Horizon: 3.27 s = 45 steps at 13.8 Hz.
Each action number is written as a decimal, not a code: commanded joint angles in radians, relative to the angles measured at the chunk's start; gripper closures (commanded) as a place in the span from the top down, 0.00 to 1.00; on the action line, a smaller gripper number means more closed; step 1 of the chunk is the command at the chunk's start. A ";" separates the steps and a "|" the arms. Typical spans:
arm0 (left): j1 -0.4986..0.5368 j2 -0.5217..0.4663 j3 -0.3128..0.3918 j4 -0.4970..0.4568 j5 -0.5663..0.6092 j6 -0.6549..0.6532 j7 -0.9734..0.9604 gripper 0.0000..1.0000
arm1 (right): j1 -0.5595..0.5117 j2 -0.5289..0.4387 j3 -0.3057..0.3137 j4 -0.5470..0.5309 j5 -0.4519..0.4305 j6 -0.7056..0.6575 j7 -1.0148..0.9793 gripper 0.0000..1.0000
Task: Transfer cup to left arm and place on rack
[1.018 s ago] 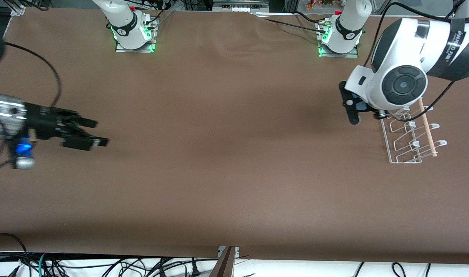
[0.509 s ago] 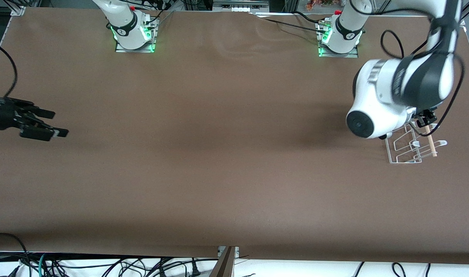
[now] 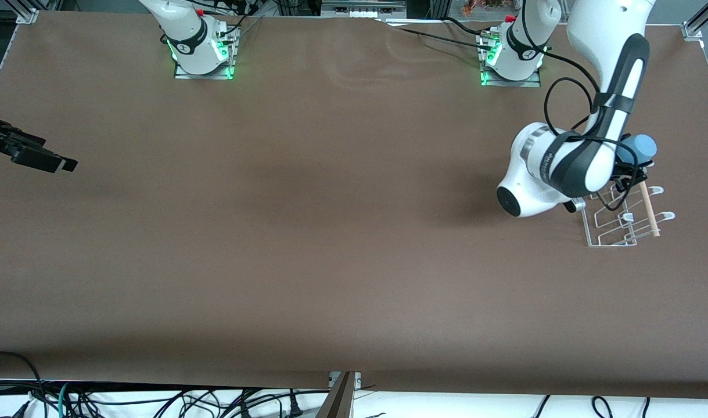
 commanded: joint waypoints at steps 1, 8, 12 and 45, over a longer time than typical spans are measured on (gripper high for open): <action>0.028 -0.137 -0.006 -0.237 0.069 0.132 -0.078 0.06 | 0.112 -0.037 -0.134 -0.061 -0.038 0.084 -0.166 0.99; 0.051 -0.143 -0.007 -0.360 0.129 0.197 -0.286 0.05 | 0.122 -0.197 -0.172 -0.253 -0.044 0.207 -0.362 0.99; 0.048 -0.098 -0.007 -0.378 0.157 0.206 -0.355 0.06 | 0.160 -0.172 -0.161 -0.213 -0.074 0.182 -0.362 0.99; 0.144 -0.215 -0.072 0.141 -0.808 0.249 -0.585 1.00 | 0.188 -0.161 -0.126 -0.199 -0.107 0.153 -0.390 0.99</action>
